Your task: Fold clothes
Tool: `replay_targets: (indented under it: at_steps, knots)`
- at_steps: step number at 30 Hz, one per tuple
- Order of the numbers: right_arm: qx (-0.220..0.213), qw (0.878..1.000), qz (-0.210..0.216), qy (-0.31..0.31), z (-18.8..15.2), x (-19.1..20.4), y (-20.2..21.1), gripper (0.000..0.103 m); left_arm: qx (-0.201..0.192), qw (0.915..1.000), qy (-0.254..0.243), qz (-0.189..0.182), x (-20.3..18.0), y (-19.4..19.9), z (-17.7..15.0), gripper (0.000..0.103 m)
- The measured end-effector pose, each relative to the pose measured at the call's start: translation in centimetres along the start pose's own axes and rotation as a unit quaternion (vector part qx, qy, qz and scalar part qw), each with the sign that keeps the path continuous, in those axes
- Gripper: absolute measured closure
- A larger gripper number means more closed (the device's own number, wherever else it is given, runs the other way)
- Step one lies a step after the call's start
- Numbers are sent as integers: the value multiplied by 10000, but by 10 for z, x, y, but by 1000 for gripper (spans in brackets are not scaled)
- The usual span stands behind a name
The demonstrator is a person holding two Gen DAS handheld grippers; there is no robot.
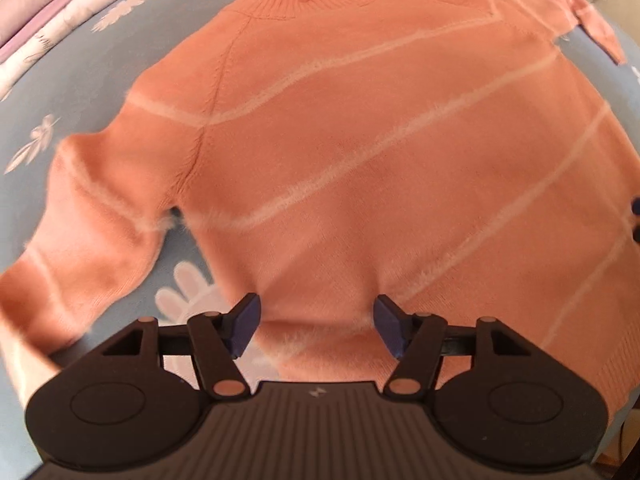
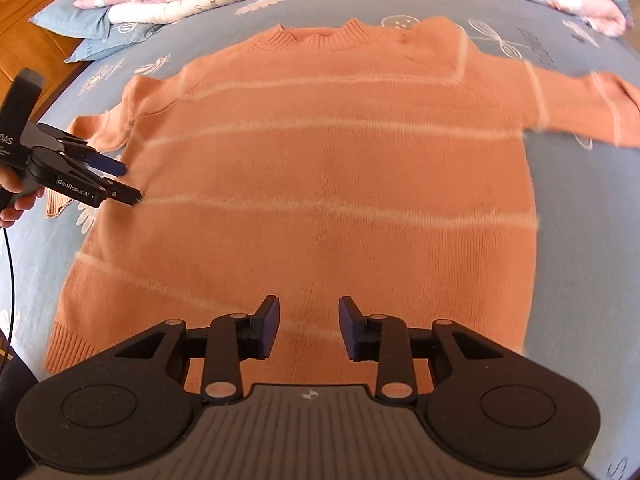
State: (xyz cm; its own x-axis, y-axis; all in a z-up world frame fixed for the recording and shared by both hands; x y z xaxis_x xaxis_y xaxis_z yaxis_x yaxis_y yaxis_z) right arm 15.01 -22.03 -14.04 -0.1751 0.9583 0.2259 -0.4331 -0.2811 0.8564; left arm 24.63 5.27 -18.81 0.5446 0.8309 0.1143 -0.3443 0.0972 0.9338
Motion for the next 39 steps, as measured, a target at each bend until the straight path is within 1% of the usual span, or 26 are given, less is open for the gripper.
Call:
replay_targets:
  at_steps: [2,3,4,7,8,10,13,15,16,18,20,21,23,24,25,27,29,31,32,33,34,35,38,39]
  knots:
    - [-19,9998,136,157,-6,14,5,66,-308,9989,35,-346,-20,18,0,42]
    - [-40,9995,209,246,-8,24,7,65,-471,9975,49,-529,-31,27,0,40]
    - [-41,9992,269,297,-10,32,9,62,-501,9957,24,-776,-45,31,-4,38]
    - [-37,9988,338,361,-15,52,13,62,-181,9942,-410,-975,-83,18,-30,36]
    - [-36,9987,338,391,-16,57,15,62,66,9957,-528,-760,-87,8,-42,36]
    - [-100,9984,331,451,-19,64,26,60,64,9984,-440,-340,-76,-1,-56,20]
    - [-166,9983,244,497,-25,67,42,58,253,9991,225,-265,-55,3,-66,20]
    - [-173,9983,159,533,-32,66,51,58,405,9980,489,-69,-44,8,-71,20]
    - [-174,9982,118,555,-36,66,55,58,374,9976,583,-42,-39,14,-73,21]
    - [-178,9972,172,699,-42,73,59,58,168,9962,851,-104,-33,29,-75,24]
    - [-248,9940,234,1041,-47,93,59,58,-42,9935,1121,-170,-26,45,-77,24]
    - [-264,9903,268,1339,-51,109,56,58,-143,9919,1252,-145,-23,51,-79,24]
    - [-302,9792,338,1979,-60,142,50,56,-269,9888,1467,-5,-17,65,-85,23]
    - [-305,9714,357,2325,-68,159,46,49,-326,9872,1558,89,-12,72,-91,23]
    - [-308,9620,376,2685,-75,177,40,46,-365,9857,1633,192,-8,77,-95,23]
    - [-274,9389,303,3418,-92,207,28,46,-452,9806,1868,373,0,87,-107,23]
    - [-280,9078,53,4184,-108,229,15,46,-514,9763,2074,351,5,92,-118,23]
    - [-320,8698,-391,4908,-122,243,1,46,-604,9725,2232,269,9,97,-130,22]
    - [-364,8546,-562,5150,-126,248,-3,46,-642,9709,2299,218,10,100,-136,22]
    - [-405,8463,-580,5280,-127,255,-4,46,-663,9696,2344,215,11,102,-143,22]
    - [-448,8452,-502,5303,-127,261,-2,46,-684,9684,2387,215,13,104,-149,22]
    - [-503,8492,-411,5240,-124,268,1,46,-705,9672,2430,216,15,105,-155,22]
    - [-515,8447,-436,5310,-119,282,-1,46,-716,9640,2549,247,21,105,-168,22]
    - [-492,8318,-558,5500,-122,284,-8,46,-725,9625,2605,225,23,104,-171,22]
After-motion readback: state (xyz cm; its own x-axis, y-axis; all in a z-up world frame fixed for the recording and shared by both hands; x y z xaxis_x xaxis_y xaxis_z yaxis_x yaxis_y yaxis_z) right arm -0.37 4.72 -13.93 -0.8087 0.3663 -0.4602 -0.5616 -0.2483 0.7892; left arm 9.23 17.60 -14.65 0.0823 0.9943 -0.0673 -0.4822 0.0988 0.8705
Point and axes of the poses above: each gripper's, at about its wrist camera, not at the fingertips, and y roughly against the way its jaws point, x to its left, z to its top, the point moved 9 cm from there along -y, roughly the way its jaws point, and after that the axes turned 3 degrees about -y, right-handed, at the moved point
